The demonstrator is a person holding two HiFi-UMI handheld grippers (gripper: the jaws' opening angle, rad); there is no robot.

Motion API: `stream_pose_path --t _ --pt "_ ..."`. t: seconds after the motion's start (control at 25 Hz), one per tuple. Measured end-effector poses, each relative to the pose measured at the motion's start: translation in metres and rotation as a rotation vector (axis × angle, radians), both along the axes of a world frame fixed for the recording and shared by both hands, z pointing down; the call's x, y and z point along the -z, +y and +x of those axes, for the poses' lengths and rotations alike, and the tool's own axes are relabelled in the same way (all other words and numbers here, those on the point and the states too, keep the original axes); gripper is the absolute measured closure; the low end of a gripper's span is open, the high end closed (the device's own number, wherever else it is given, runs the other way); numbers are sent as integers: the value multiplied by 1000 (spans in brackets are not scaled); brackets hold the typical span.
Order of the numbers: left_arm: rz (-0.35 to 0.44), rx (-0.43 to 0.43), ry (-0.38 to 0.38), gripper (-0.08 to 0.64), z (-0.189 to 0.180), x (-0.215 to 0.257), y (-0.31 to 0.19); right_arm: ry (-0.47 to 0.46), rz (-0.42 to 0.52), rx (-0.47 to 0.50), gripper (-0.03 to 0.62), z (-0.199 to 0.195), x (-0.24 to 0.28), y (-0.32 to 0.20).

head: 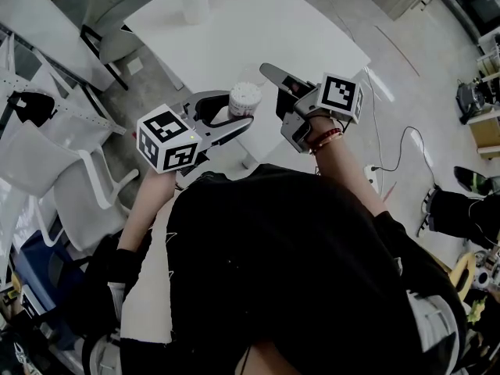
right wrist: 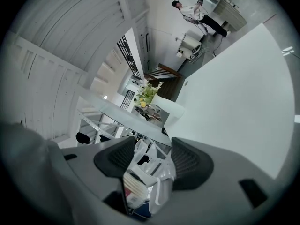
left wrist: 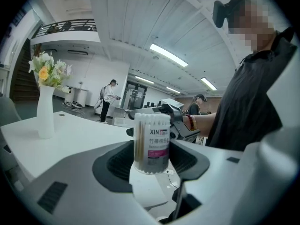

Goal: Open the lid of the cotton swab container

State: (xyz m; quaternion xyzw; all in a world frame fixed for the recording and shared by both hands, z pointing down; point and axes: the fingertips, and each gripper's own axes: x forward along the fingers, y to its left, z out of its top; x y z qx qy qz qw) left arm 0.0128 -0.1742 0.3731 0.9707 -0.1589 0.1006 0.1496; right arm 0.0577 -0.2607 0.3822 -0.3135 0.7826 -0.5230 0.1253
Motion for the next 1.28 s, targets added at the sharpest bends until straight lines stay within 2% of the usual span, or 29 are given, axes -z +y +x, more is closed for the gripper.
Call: stream_pose_path --t 0.12,0.28,0.48,0.6,0.72,0.8,0.92,1.04,1.12,1.28 --pt "-18 66 20 313 -8 1 -13 -8 25 -27 348 5 12 -6" --pt "-13 191 18 313 -22 5 -35 31 77 -95 358 16 26 -13" --pt "8 377 -4 313 -44 7 -60 59 132 -177 415 28 42 -20" --pt "-7 494 2 311 -60 10 -74 81 163 -239 462 37 49 -25" --pt "-9 576 13 311 -72 16 -83 125 190 -300 522 50 55 -30" --pt "0 610 24 311 -77 20 -87 161 201 -333 585 55 58 -33" --pt "17 652 36 311 -82 26 -93 233 265 -349 589 57 67 -35" --pt "15 664 38 311 -83 26 -98 337 329 -327 589 54 70 -37" --pt "5 665 36 311 -82 23 -101 387 337 -298 589 52 68 -39" --pt "-7 678 33 311 -82 18 -107 429 318 -279 589 51 58 -44"
